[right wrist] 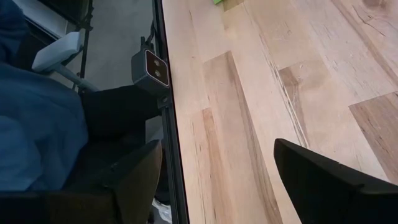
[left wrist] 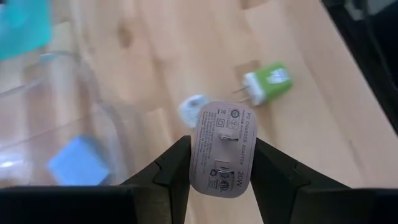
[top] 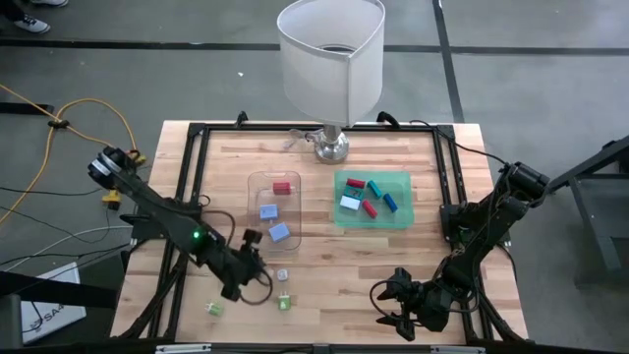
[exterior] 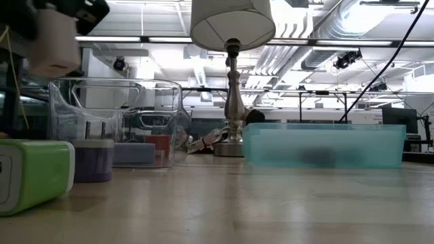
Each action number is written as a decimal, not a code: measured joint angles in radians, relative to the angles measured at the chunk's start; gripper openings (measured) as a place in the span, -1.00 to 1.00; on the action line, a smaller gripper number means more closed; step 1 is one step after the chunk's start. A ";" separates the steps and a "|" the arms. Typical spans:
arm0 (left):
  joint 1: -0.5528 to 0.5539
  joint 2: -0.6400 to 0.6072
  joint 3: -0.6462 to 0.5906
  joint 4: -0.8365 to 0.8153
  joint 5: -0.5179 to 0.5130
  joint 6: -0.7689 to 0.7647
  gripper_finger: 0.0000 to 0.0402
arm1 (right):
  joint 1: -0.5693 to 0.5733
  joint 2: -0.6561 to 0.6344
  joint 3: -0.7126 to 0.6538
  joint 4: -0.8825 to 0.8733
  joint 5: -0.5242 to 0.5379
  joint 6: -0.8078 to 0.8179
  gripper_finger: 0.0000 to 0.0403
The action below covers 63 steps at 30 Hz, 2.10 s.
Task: Pick & Place Office items
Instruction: Put the pink charger adapter into the transparent bin
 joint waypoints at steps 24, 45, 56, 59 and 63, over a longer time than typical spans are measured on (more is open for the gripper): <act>0.316 -0.171 0.000 -0.284 -0.005 0.073 -0.35 | 0.000 0.000 0.000 0.000 0.000 0.000 0.48; 0.408 -0.071 -0.106 -0.141 0.142 -0.001 -0.35 | 0.000 0.000 0.000 0.000 0.000 0.000 0.48; 0.406 -0.072 -0.204 -0.018 0.177 -0.036 -0.35 | 0.000 0.000 0.000 0.000 0.000 0.000 0.48; 0.406 -0.072 -0.217 -0.012 0.180 -0.042 -0.35 | 0.000 0.000 0.000 0.000 0.000 0.000 0.48; 0.406 -0.072 -0.220 -0.005 0.199 -0.047 -0.35 | 0.000 0.000 0.000 0.000 0.000 0.000 0.48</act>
